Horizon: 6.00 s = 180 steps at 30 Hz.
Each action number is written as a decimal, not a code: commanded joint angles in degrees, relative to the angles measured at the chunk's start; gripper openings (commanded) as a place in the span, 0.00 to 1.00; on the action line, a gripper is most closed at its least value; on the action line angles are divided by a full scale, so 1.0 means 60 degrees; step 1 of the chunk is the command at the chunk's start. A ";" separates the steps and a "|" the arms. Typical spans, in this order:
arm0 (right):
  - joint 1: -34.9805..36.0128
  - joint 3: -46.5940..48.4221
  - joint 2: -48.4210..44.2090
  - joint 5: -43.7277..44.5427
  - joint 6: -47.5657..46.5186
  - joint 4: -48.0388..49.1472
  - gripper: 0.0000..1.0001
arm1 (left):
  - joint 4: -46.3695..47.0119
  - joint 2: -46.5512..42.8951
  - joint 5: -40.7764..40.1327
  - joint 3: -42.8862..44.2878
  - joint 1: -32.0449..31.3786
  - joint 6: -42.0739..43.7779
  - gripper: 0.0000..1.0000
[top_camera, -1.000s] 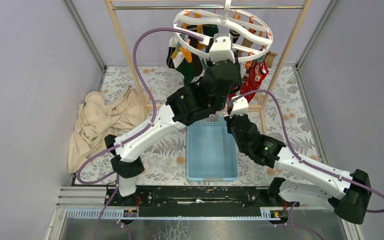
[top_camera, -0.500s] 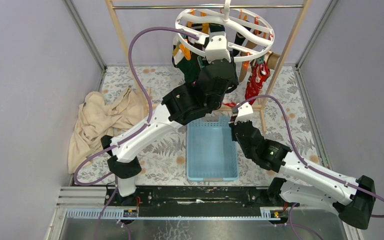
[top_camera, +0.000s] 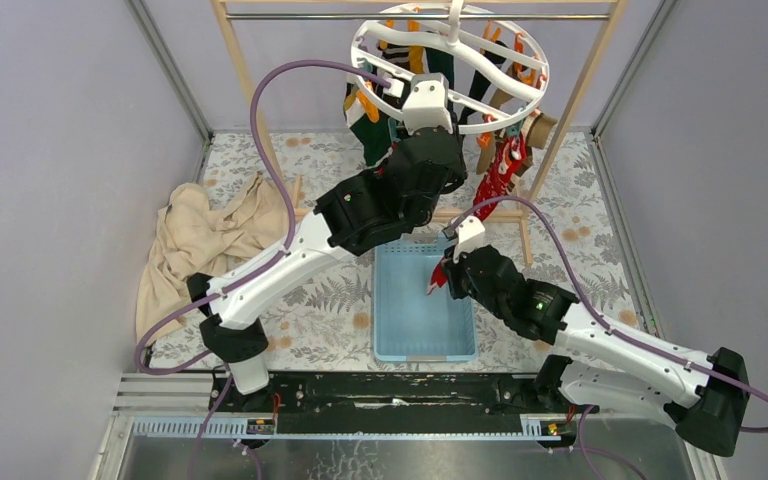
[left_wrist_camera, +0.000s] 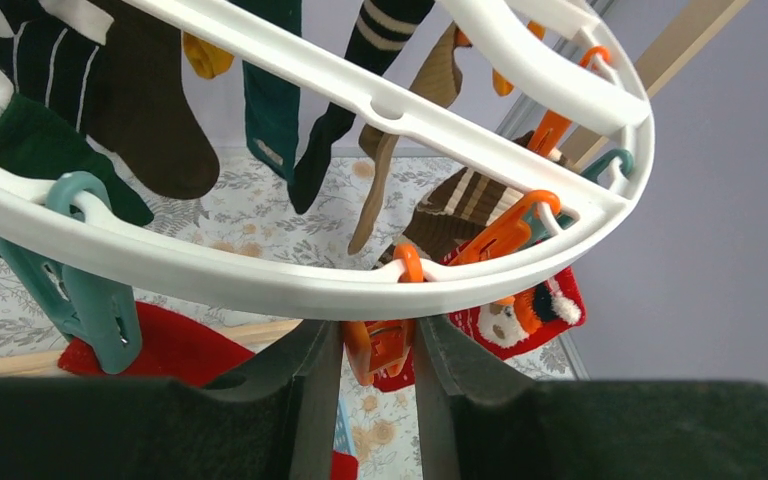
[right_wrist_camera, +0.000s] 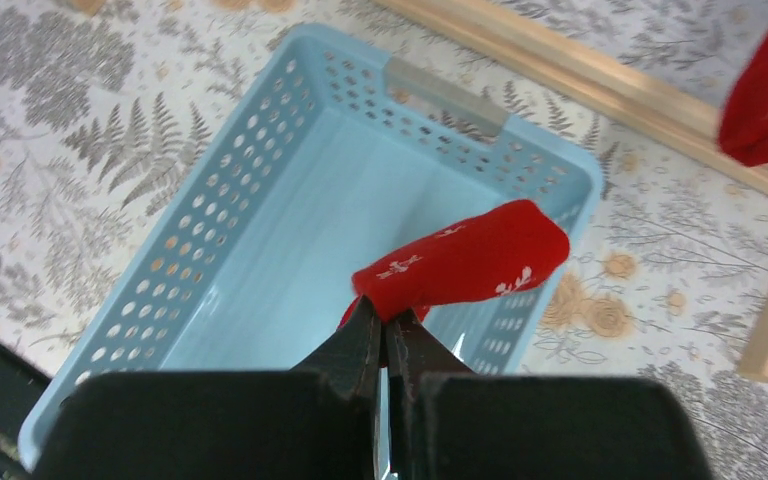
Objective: Remove the socks clipped to the hanger
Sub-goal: Place the sock in the bin, then remove the sock from the hanger.
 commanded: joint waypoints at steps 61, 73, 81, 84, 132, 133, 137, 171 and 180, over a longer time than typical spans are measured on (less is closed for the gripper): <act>0.0116 0.1743 0.0909 -0.0252 -0.1586 0.4007 0.59 | 0.3370 -0.7539 -0.0465 -0.9662 0.0177 -0.0315 0.99; -0.0693 0.0617 0.1275 -0.1050 -0.1401 0.6945 0.59 | 0.3064 -0.7520 0.0512 -1.0051 0.1338 -0.0626 0.99; -0.1854 0.0273 0.1821 -0.2606 -0.0592 0.8284 0.60 | 0.3043 -0.7318 0.0783 -0.9863 0.1560 -0.0535 0.99; -0.2070 0.0276 0.2178 -0.3313 -0.0313 0.8860 0.60 | 0.2851 -0.7313 0.0804 -0.9722 0.1598 -0.0442 0.99; -0.2170 0.1074 0.1877 -0.4422 0.0205 0.6445 0.00 | 0.2867 -0.3417 0.1022 -0.3823 0.0303 0.1462 0.91; -0.2177 0.1071 0.1876 -0.4434 0.0226 0.6437 0.00 | 0.2939 -0.3409 0.0972 -0.3825 0.0303 0.1539 0.91; -0.2171 0.1038 0.1898 -0.4449 0.0251 0.6430 0.00 | 0.3316 -0.3434 0.0824 -0.3876 0.0303 0.1837 0.91; -0.2178 0.0684 0.1657 -0.4545 0.0363 0.6314 0.00 | 0.3975 -0.2875 0.1160 -0.3508 0.0774 0.2326 0.39; -0.2177 0.0336 0.1270 -0.4778 0.0393 0.5872 0.00 | 0.3796 -0.2787 0.1335 -0.3286 0.0845 0.2296 0.06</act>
